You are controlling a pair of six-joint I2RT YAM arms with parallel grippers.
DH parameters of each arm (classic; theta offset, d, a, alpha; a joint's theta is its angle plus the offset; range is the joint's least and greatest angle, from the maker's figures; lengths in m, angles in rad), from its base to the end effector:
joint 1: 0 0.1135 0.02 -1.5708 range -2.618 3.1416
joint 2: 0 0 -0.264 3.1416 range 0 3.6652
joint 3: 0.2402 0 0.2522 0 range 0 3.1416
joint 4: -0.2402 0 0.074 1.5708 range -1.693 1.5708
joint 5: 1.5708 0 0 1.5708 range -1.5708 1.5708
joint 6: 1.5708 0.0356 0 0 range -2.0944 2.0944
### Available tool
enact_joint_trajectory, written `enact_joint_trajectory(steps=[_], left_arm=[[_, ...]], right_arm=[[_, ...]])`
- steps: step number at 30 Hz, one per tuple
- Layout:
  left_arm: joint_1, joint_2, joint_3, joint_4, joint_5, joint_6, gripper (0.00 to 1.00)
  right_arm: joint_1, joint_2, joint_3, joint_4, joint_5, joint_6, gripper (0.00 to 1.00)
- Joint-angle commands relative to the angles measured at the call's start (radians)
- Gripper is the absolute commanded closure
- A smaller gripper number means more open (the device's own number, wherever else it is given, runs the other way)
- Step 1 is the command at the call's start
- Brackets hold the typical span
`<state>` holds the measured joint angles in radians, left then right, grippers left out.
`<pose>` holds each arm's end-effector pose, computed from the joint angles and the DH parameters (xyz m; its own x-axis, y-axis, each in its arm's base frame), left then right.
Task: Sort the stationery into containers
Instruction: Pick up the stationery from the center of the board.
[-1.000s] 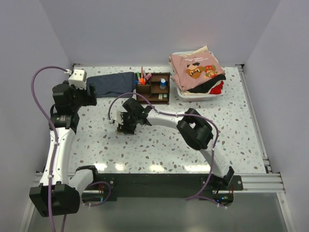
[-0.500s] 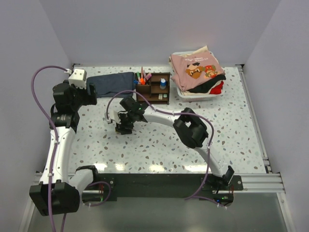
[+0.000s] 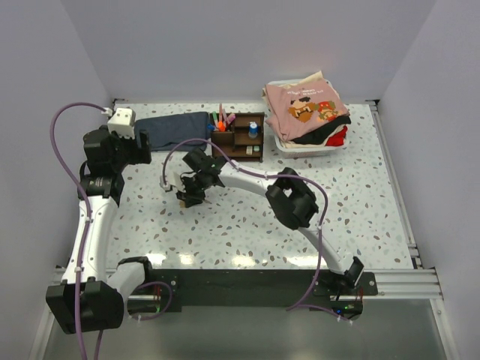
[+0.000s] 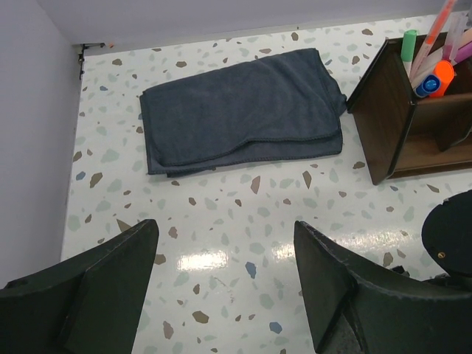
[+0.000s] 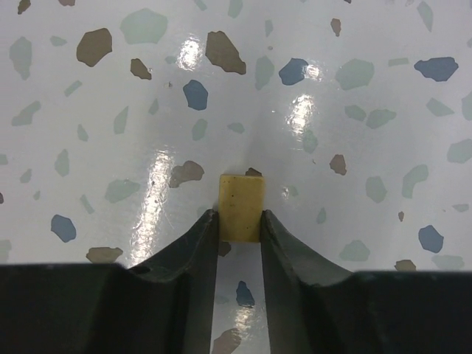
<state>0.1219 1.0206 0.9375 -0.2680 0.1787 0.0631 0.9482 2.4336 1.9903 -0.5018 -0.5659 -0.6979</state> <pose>0.2325 0.0221 0.3405 -0.3378 0.0211 -0.9410 0.0675 0.9977 -0.0018 0.2927 0.4405 0.1500 0.1962 -0.6569 -0.7280 -0.9694 -0.2414 -0.0434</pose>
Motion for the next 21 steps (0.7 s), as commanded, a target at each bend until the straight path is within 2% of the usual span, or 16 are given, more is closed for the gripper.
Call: enact_joint_trajectory(steps=[1, 3, 6, 7, 15, 16, 21], left_arm=[[0.001, 0.001, 0.004, 0.052, 0.007, -0.009, 0.21], [0.001, 0.001, 0.006, 0.053, 0.008, -0.008, 0.21], [0.001, 0.001, 0.007, 0.059, 0.016, -0.014, 0.21], [0.001, 0.003, 0.007, 0.062, 0.021, -0.017, 0.21], [-0.001, 0.024, 0.026, 0.099, 0.039, -0.026, 0.21], [0.001, 0.027, 0.029, 0.099, 0.036, -0.025, 0.21], [0.001, 0.030, 0.049, 0.087, 0.031, -0.016, 0.21]], right_arm=[[0.003, -0.001, -0.018, -0.104, -0.005, 0.043, 0.81], [-0.005, -0.027, -0.053, -0.037, 0.032, 0.110, 0.88], [-0.026, -0.102, -0.129, 0.084, 0.119, 0.332, 0.92], [-0.031, -0.138, -0.165, 0.109, 0.159, 0.454, 1.00], [-0.045, -0.349, -0.307, 0.180, 0.495, 0.818, 1.00], [-0.049, -0.364, -0.324, 0.180, 0.586, 0.848, 1.00], [-0.084, -0.412, -0.321, 0.158, 0.794, 0.995, 1.00]])
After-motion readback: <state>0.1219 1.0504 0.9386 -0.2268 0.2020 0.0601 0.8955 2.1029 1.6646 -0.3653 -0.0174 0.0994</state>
